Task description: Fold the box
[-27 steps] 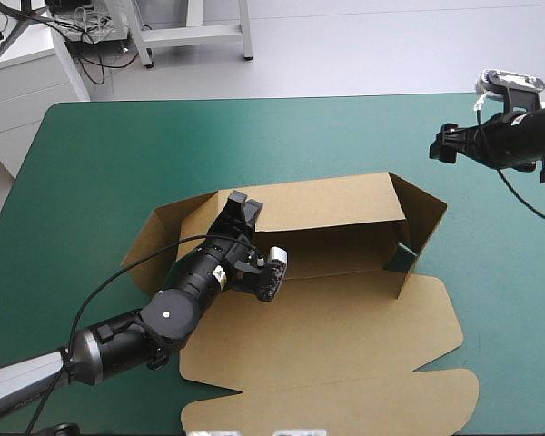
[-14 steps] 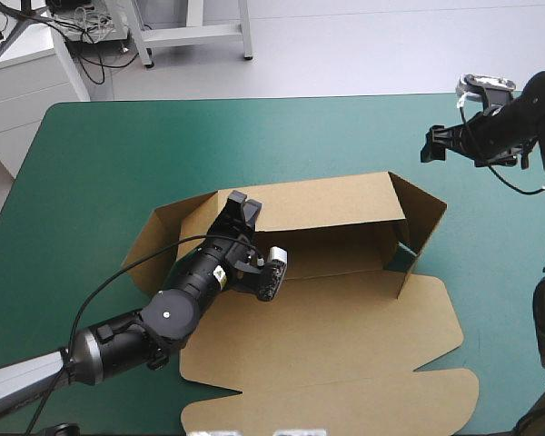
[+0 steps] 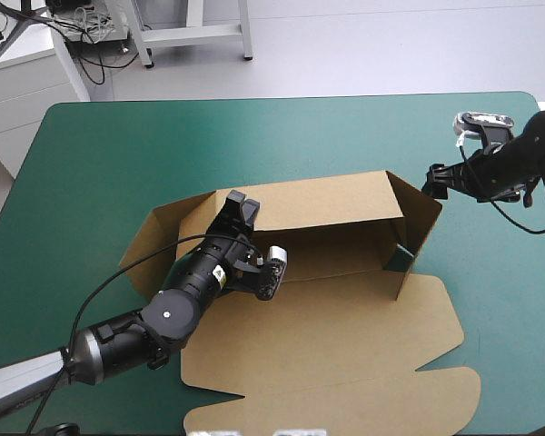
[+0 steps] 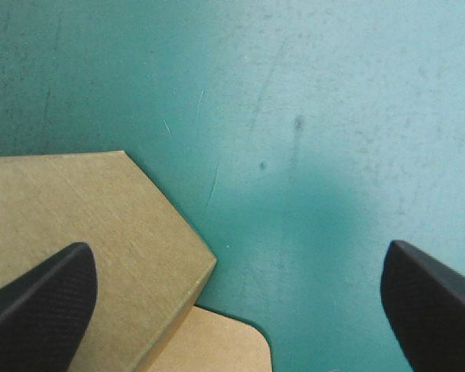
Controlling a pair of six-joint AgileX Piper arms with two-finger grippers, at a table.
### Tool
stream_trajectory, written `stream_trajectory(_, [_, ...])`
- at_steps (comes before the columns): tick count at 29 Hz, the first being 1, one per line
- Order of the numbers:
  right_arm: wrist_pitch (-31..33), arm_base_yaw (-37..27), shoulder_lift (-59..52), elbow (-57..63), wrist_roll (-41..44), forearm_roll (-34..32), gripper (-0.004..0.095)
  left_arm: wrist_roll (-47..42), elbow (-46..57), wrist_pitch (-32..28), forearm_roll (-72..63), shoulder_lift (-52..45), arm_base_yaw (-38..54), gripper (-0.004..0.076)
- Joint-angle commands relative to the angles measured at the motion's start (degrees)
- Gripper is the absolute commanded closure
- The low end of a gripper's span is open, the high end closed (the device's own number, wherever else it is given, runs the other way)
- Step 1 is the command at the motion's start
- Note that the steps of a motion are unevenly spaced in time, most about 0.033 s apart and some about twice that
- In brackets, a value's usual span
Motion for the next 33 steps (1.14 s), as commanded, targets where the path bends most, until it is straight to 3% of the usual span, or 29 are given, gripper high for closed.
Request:
stream_trajectory(1, [-2.51, -0.34, -5.14, 2.55, -1.03, 0.97, 0.0004, 0.86, -1.24, 0.63, 4.63, -0.95, -0.25, 0.0734])
stream_trajectory(9, [-10.06, -0.34, -10.69, 13.57, -2.1, 1.31, 0.0008, 0.86, -1.24, 0.63, 4.63, -0.95, -0.25, 0.0734])
stream_trajectory(16, [-17.91, -0.34, -14.71, 21.49, -11.68, 8.13, 0.0008, 0.86, -1.24, 0.63, 4.63, -0.95, -0.25, 0.0734])
stream_trajectory(24, [-15.97, -0.34, -14.71, 21.96, -23.03, 14.82, 0.0008, 0.86, -1.24, 0.4, 4.63, -0.95, -0.25, 0.0734])
stream_trajectory(33, [-8.3, -0.34, -14.71, 21.96, -23.32, 14.04, 0.0008, 0.86, -1.24, 0.4, 4.63, -0.95, -0.25, 0.0734])
